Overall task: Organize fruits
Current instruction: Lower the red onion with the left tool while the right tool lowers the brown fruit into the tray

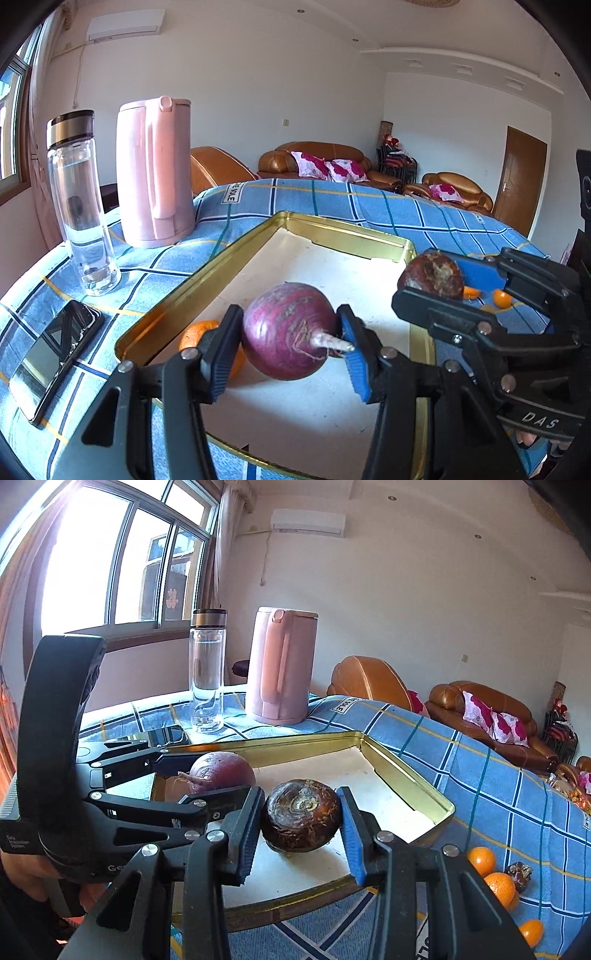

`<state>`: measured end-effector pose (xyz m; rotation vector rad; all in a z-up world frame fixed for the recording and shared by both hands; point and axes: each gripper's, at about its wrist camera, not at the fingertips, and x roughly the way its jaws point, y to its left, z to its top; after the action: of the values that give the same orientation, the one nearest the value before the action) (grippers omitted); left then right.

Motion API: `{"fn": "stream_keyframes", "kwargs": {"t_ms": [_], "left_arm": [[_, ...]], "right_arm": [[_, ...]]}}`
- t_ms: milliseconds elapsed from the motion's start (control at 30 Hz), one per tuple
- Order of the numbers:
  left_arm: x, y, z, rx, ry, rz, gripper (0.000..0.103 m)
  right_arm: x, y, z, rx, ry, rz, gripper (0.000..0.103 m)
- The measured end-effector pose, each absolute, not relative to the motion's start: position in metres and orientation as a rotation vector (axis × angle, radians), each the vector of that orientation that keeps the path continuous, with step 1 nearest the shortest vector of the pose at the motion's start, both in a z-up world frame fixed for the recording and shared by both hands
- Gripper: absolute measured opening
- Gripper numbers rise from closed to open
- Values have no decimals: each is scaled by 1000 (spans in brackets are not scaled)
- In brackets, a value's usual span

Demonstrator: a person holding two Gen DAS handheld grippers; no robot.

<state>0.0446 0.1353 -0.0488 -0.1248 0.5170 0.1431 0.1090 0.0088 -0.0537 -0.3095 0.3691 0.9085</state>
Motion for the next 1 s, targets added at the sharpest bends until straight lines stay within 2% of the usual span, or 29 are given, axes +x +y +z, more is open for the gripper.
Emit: {"fn": "stream_keyframes", "kwargs": {"t_ms": [1000], "left_arm": [[52,141,-60,-53,609,179,54]], "right_arm": [[127,31,-86,-366,588,964,42]]}}
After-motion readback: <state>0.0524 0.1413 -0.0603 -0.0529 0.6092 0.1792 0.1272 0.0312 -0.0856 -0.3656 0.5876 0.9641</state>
